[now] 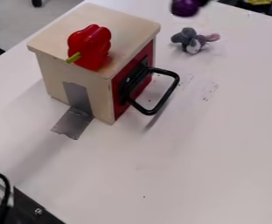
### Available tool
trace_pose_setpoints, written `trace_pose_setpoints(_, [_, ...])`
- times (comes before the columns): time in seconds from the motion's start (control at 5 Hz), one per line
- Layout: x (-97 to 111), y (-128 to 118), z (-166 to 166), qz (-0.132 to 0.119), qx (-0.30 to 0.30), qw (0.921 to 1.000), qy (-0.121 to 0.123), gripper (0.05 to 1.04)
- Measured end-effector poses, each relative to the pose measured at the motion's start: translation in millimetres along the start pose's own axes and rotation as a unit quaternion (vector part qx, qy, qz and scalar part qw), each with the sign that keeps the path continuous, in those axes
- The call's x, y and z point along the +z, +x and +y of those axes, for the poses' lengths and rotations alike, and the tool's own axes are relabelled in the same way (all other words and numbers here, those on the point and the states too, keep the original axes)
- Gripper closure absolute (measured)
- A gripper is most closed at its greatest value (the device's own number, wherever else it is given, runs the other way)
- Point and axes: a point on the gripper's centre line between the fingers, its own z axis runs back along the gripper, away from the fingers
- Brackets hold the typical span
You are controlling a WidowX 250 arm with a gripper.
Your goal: Move the eggplant on top of the drawer on the left of bellpepper
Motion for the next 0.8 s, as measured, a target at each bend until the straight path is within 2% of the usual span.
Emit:
trace_pose_setpoints(0.2, [17.7,-10.1,38.6,0.005,0.002,1.0,0.008,0.461])
trace_pose_setpoints(0.4, [32.5,-21.7,76.3,-0.008,0.017,0.9995,0.024,0.461])
trace_pose_setpoints(0.6, [25.8,-41.9,108.3,-0.001,0.037,0.9982,0.048,0.461])
trace_pose_setpoints(0.8, [14.0,-55.1,127.8,0.009,0.044,0.9971,0.061,0.461])
